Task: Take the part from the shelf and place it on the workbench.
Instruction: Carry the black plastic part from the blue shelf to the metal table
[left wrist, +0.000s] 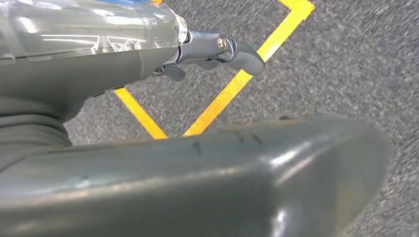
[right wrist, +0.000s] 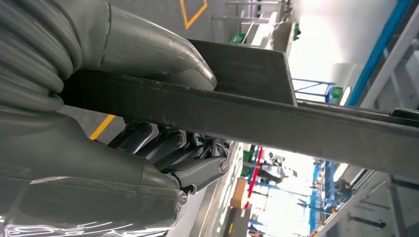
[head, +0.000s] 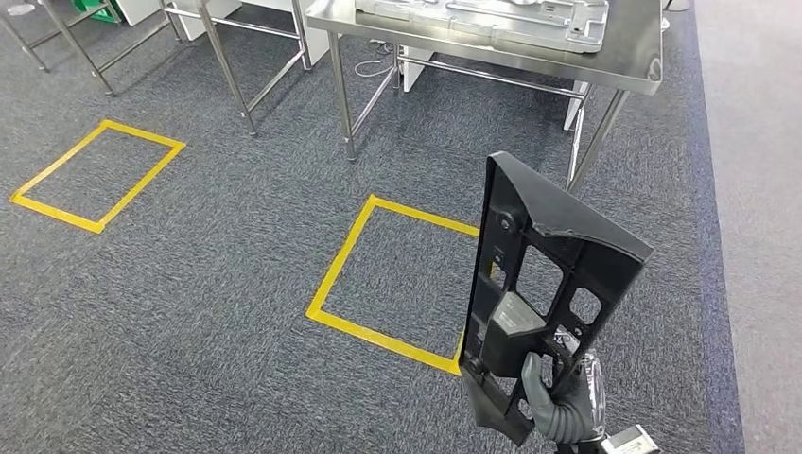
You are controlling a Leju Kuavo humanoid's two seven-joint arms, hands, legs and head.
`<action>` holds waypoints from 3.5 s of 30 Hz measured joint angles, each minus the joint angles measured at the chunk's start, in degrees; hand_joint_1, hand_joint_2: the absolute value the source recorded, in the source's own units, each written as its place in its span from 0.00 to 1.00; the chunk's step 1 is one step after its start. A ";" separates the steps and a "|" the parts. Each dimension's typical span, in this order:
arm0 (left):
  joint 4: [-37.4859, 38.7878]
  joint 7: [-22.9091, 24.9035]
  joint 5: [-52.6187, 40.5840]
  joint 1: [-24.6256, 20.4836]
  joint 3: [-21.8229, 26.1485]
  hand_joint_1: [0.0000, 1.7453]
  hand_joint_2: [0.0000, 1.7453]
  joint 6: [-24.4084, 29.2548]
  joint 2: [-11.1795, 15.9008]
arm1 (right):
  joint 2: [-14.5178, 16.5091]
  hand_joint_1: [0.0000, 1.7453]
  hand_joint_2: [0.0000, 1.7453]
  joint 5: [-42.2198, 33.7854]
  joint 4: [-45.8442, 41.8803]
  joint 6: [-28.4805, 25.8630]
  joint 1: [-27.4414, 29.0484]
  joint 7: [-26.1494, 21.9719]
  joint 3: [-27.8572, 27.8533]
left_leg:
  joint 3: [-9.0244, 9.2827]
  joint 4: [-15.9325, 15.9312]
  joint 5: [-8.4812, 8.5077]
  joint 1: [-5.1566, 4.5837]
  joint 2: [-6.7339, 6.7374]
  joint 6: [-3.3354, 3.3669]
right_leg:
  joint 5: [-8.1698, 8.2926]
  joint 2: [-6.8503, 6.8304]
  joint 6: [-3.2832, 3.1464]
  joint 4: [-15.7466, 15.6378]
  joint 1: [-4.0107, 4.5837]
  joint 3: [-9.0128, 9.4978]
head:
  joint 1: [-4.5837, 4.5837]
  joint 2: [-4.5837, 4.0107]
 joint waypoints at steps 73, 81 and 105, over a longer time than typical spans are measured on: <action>0.02 0.87 2.46 -0.13 3.24 0.00 0.00 1.72 -0.91 | 1.11 1.00 1.00 16.62 16.60 -1.30 -11.02 14.84 5.64 | -7.83 4.70 3.15 -1.55 -2.48 2.80 | -4.64 -0.44 -1.53 0.57 0.89 4.57 | 0.23 0.00; 0.02 0.87 2.60 -0.16 3.42 0.00 0.00 1.71 -1.11 | 1.33 1.00 1.00 16.67 16.14 -1.27 -10.49 14.67 5.68 | -3.13 0.31 2.93 -1.32 -2.81 4.47 | -7.74 0.20 0.65 10.71 0.63 0.18 | 0.19 0.00; 0.02 1.96 -1.42 -0.25 2.60 0.00 0.00 -2.79 -0.21 | -2.26 1.00 1.00 16.44 17.98 2.86 -41.97 27.29 2.87 | -7.95 2.08 4.99 -0.81 -2.00 1.73 | -2.40 0.72 0.24 -0.06 -0.08 2.64 | 0.20 0.00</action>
